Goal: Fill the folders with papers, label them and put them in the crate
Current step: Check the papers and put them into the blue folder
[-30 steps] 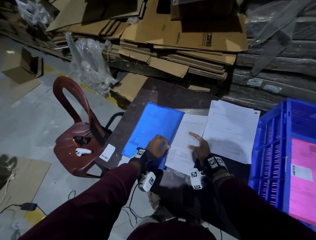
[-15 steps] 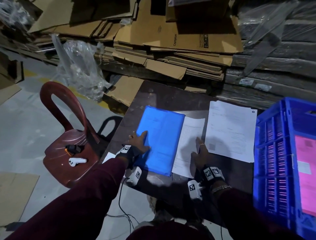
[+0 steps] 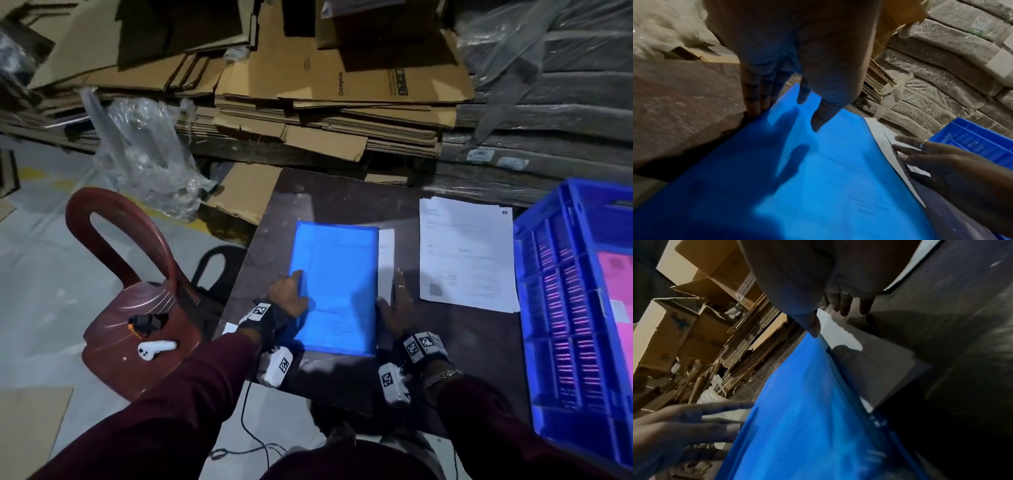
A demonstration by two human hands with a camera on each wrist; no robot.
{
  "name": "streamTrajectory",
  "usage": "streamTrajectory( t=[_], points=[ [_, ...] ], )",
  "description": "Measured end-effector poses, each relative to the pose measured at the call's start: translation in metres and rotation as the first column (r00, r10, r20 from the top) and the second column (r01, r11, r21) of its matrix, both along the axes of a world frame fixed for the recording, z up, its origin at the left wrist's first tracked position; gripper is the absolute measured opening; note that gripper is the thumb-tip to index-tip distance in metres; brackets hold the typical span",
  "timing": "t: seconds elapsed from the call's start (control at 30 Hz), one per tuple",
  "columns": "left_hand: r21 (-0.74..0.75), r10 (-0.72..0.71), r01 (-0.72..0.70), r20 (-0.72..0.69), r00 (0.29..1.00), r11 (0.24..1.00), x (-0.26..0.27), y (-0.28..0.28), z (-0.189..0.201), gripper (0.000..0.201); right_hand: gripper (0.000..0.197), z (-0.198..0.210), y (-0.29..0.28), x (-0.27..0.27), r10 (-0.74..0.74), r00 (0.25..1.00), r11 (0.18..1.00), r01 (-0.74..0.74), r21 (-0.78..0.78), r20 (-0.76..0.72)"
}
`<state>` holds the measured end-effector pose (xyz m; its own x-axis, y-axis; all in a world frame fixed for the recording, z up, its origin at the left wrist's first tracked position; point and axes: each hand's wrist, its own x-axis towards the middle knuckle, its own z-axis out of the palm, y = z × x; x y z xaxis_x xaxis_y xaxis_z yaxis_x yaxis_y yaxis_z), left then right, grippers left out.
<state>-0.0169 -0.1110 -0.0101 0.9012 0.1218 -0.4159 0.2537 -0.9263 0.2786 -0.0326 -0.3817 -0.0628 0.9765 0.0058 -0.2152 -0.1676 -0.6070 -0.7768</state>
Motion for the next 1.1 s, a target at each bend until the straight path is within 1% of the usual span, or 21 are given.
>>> streamTrajectory(
  t=[0.03, 0.1, 0.23, 0.3, 0.43, 0.47, 0.5, 0.53, 0.57, 0.6, 0.63, 0.67, 0.7, 0.73, 0.77, 0.8, 0.83, 0.9, 0.93, 1.0, 1.1],
  points=[
    [0.01, -0.006, 0.006, -0.001, 1.0, 1.0, 0.0, -0.001, 0.001, 0.07, 0.074, -0.001, 0.001, -0.003, 0.009, 0.999, 0.999, -0.011, -0.042, -0.052],
    [0.018, -0.029, 0.029, 0.005, 1.0, 0.999, 0.0, -0.005, 0.001, 0.071, 0.08, -0.004, 0.005, -0.01, 0.038, 0.995, 0.992, -0.049, -0.12, -0.093],
    [-0.013, -0.046, 0.047, 0.02, 0.999, 0.999, -0.001, -0.007, 0.002, 0.076, 0.074, 0.02, 0.028, -0.01, 0.116, 0.974, 0.978, -0.146, -0.148, -0.196],
    [-0.021, -0.059, 0.059, 0.009, 0.998, 0.998, 0.001, -0.005, 0.003, 0.077, 0.074, 0.024, 0.031, -0.005, 0.157, 0.969, 0.972, -0.186, -0.145, -0.19],
    [-0.033, -0.104, 0.104, 0.002, 0.995, 0.994, 0.003, 0.003, 0.002, 0.083, 0.083, 0.008, 0.015, 0.004, 0.091, 0.992, 0.988, -0.1, -0.116, -0.085],
    [-0.022, -0.122, 0.122, 0.009, 0.993, 0.992, 0.001, 0.004, 0.0, 0.085, 0.088, 0.004, 0.014, 0.003, 0.113, 0.989, 0.984, -0.125, -0.127, -0.094],
    [-0.002, -0.144, 0.144, 0.02, 0.989, 0.99, -0.001, 0.003, 0.0, 0.088, 0.095, 0.001, 0.015, 0.002, 0.167, 0.98, 0.971, -0.183, -0.153, -0.112],
    [0.016, -0.163, 0.162, 0.032, 0.986, 0.987, -0.003, 0.001, 0.001, 0.092, 0.103, -0.001, 0.017, 0.0, 0.227, 0.966, 0.952, -0.247, -0.18, -0.124],
    [0.015, -0.172, 0.172, 0.065, 0.983, 0.985, -0.007, -0.001, -0.001, 0.103, 0.108, -0.003, 0.017, 0.0, 0.279, 0.95, 0.933, -0.302, -0.195, -0.139],
    [0.001, -0.184, 0.185, 0.107, 0.977, 0.983, -0.009, -0.003, -0.003, 0.124, 0.109, -0.002, 0.018, 0.001, 0.318, 0.936, 0.918, -0.344, -0.198, -0.154],
    [-0.008, -0.192, 0.194, 0.104, 0.976, 0.981, -0.011, -0.003, -0.006, 0.142, 0.107, 0.002, 0.017, 0.003, 0.335, 0.926, 0.912, -0.366, -0.185, -0.176],
    [-0.014, -0.193, 0.195, 0.077, 0.978, 0.981, -0.013, -0.003, -0.01, 0.15, 0.103, 0.005, 0.014, 0.005, 0.345, 0.921, 0.909, -0.376, -0.178, -0.182],
    [-0.02, -0.197, 0.199, 0.068, 0.978, 0.98, -0.015, -0.003, -0.012, 0.151, 0.1, 0.011, 0.011, 0.006, 0.353, 0.918, 0.903, -0.385, -0.192, -0.18],
    [-0.022, -0.217, 0.22, 0.108, 0.97, 0.975, -0.017, -0.003, -0.02, 0.147, 0.098, 0.015, 0.008, 0.006, 0.365, 0.916, 0.888, -0.396, -0.235, -0.165],
    [-0.042, -0.233, 0.24, 0.127, 0.964, 0.97, -0.018, -0.004, -0.022, 0.137, 0.098, 0.018, 0.005, 0.005, 0.392, 0.908, 0.859, -0.418, -0.295, -0.146],
    [-0.07, -0.262, 0.269, 0.091, 0.961, 0.961, -0.02, -0.005, -0.027, 0.127, 0.099, 0.018, 0.004, 0.004, 0.43, 0.893, 0.823, -0.448, -0.348, -0.133],
    [-0.063, -0.307, 0.311, 0.065, 0.95, 0.948, -0.021, -0.008, -0.026, 0.118, 0.1, 0.019, 0.004, 0.001, 0.466, 0.872, 0.788, -0.485, -0.379, -0.147],
    [0.04, -0.364, 0.364, -0.006, 0.931, 0.931, -0.022, -0.013, -0.022, 0.109, 0.1, 0.016, 0.006, -0.003, 0.511, 0.829, 0.726, -0.558, -0.402, -0.229],
    [0.067, -0.371, 0.374, -0.052, 0.927, 0.925, -0.022, -0.014, -0.018, 0.108, 0.1, 0.013, 0.007, -0.006, 0.517, 0.814, 0.702, -0.581, -0.413, -0.266],
    [0.079, -0.367, 0.373, -0.081, 0.927, 0.924, -0.021, -0.014, -0.016, 0.109, 0.1, 0.014, 0.007, -0.009, 0.516, 0.801, 0.677, -0.598, -0.43, -0.303],
    [0.095, -0.374, 0.39, -0.146, 0.916, 0.916, -0.019, -0.017, -0.011, 0.108, 0.1, 0.027, 0.01, -0.008, 0.507, 0.794, 0.687, -0.607, -0.398, -0.335]
  ],
)
